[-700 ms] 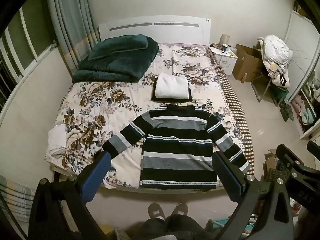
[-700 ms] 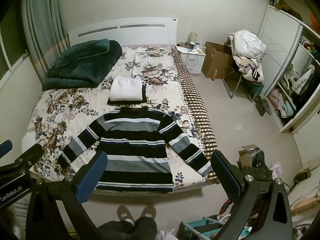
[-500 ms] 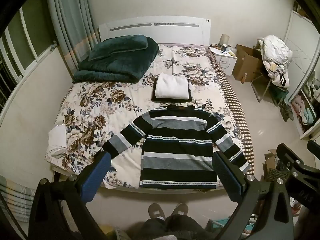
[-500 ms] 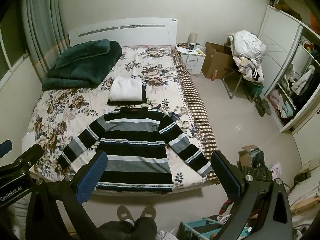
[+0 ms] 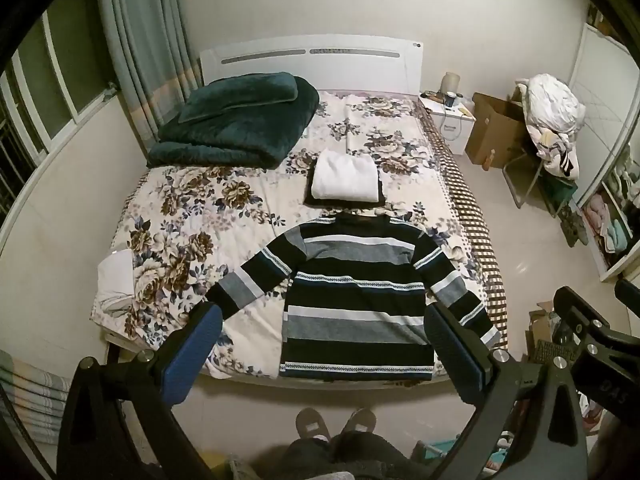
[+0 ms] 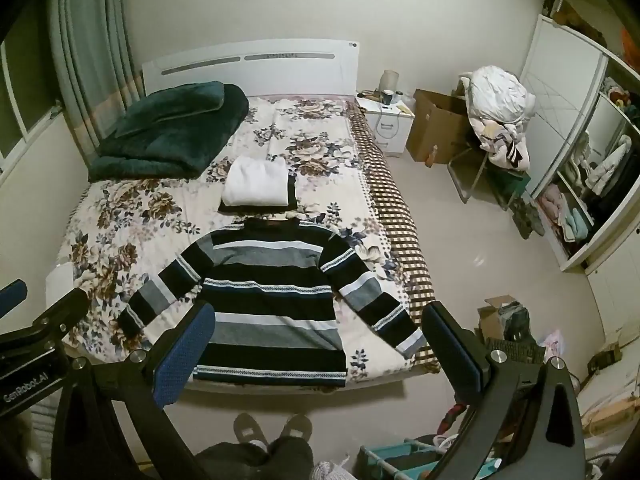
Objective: Fold small clothes
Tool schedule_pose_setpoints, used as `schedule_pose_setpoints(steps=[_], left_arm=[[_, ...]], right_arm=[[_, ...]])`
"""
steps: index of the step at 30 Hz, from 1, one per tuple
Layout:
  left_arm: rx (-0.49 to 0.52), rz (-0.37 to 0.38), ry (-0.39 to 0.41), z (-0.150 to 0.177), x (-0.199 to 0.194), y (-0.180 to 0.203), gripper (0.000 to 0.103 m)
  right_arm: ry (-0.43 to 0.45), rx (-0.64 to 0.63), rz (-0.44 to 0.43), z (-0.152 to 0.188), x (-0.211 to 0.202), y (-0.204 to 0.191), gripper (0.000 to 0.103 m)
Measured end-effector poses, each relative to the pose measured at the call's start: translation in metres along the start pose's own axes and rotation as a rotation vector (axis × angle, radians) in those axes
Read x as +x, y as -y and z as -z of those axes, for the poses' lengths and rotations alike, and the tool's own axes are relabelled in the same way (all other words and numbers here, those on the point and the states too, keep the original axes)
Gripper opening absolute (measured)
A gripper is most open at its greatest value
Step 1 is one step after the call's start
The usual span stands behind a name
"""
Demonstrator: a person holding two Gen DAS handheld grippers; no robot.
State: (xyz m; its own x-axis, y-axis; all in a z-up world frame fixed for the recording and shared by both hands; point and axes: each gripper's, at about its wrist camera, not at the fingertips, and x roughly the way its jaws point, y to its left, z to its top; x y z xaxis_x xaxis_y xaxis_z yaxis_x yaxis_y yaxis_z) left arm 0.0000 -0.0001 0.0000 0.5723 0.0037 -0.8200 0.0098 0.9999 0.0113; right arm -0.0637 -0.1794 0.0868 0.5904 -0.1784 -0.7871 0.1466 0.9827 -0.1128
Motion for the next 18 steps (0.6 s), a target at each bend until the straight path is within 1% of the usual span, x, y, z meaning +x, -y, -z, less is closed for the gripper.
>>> schedule_pose_setpoints(steps=[4, 6, 18], left_arm=[[-0.003, 0.002, -0.001, -0.001, 0.001, 0.001, 0.103], [-0.001, 0.001, 0.002, 0.000, 0.000, 0.000, 0.103], [-0.001, 0.005, 0.006, -0.001, 0.001, 0.000, 0.103]], right_arm=[[-0.001, -0.002, -0.002, -0.005, -0.002, -0.003, 0.103], [0.001, -0.002, -0.001, -0.010, -0.012, -0.007, 0.103], [0.007, -0.002, 0.001, -0.009, -0.011, -0.005, 0.103]])
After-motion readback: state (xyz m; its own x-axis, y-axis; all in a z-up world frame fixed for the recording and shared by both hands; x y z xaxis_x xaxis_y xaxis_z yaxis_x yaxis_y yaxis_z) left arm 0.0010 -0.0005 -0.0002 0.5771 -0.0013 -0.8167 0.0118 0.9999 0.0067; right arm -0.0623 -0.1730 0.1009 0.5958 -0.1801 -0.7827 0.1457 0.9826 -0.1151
